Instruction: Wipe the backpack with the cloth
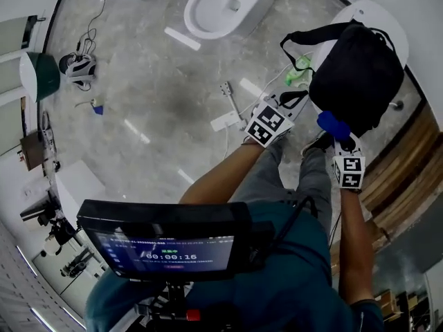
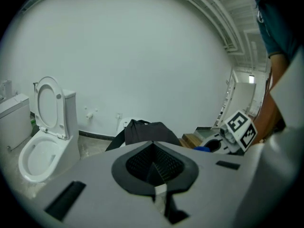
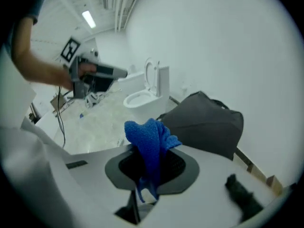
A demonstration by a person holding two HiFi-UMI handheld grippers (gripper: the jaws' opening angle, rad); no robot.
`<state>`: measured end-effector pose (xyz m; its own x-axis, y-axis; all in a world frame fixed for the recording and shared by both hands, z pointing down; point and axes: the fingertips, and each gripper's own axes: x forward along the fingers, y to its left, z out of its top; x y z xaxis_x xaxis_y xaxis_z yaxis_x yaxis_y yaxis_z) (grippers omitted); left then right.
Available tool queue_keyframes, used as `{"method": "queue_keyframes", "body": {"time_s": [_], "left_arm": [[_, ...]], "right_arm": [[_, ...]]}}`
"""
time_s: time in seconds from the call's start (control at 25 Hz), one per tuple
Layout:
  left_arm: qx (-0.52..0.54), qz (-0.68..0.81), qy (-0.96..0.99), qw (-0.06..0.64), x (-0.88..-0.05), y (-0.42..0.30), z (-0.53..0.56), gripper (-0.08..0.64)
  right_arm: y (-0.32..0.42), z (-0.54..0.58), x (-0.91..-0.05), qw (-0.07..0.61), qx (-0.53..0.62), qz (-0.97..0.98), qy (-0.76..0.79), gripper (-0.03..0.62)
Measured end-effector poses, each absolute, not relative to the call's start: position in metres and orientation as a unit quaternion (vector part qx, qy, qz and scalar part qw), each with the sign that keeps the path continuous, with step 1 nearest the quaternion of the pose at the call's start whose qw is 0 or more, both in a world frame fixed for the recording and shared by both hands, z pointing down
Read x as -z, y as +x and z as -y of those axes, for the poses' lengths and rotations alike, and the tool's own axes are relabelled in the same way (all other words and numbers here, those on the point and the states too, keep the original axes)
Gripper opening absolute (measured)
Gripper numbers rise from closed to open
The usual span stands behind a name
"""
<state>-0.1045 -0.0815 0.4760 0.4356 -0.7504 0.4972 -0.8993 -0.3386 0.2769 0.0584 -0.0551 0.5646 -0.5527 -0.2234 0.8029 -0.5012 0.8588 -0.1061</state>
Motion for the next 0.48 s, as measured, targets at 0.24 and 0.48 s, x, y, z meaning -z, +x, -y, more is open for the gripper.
{"method": "queue_keyframes", "body": {"time_s": [0.24,0.48], "left_arm": [[-0.122,0.484,0.838,0.219,-0.416,-0.121,0.076,0.003],[-0.091,0.46,0.866,0.172,-0.346,-0.128,0.06,0.004]], "right_arm": [[0.031,0.074,-0.438,0.27,-0.153,0.902,0.301,0.055],[0.027,0.068,-0.322,0.139,-0.101,0.916,0.362,0.055]]}}
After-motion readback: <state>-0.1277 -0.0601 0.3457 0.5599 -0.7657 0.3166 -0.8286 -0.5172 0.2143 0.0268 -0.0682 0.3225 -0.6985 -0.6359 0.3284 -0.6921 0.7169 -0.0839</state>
